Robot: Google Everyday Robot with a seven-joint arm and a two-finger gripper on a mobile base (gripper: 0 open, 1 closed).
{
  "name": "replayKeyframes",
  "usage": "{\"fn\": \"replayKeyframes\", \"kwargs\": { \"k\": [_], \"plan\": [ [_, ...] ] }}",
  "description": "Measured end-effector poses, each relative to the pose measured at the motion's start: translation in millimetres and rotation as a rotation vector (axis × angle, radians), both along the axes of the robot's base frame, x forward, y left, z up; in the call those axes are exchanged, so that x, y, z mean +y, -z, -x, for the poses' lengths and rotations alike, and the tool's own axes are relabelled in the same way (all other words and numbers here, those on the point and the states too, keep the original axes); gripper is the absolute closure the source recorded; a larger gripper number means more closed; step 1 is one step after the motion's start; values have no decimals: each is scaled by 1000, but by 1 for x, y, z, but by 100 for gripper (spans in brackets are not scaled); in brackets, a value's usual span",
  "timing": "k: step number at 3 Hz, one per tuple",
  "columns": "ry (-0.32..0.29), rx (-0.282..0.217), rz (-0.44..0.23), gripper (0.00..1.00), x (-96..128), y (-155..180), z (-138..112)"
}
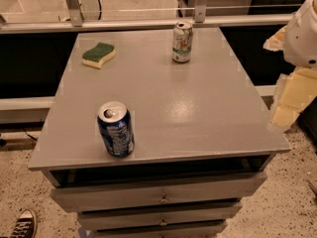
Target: Move sponge near 7up can
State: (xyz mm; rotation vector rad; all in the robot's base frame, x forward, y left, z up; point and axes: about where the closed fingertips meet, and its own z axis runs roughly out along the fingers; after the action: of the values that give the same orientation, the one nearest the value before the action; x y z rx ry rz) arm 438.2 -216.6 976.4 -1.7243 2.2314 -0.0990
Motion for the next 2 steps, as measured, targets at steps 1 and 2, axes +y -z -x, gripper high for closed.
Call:
{"fn": "replayKeyframes", "kwargs": {
  "k": [1,2],
  "plan": [
    [0,0,0,0,0,0,0],
    [-12,-13,-49,0,11,2,-5]
  ]
}}
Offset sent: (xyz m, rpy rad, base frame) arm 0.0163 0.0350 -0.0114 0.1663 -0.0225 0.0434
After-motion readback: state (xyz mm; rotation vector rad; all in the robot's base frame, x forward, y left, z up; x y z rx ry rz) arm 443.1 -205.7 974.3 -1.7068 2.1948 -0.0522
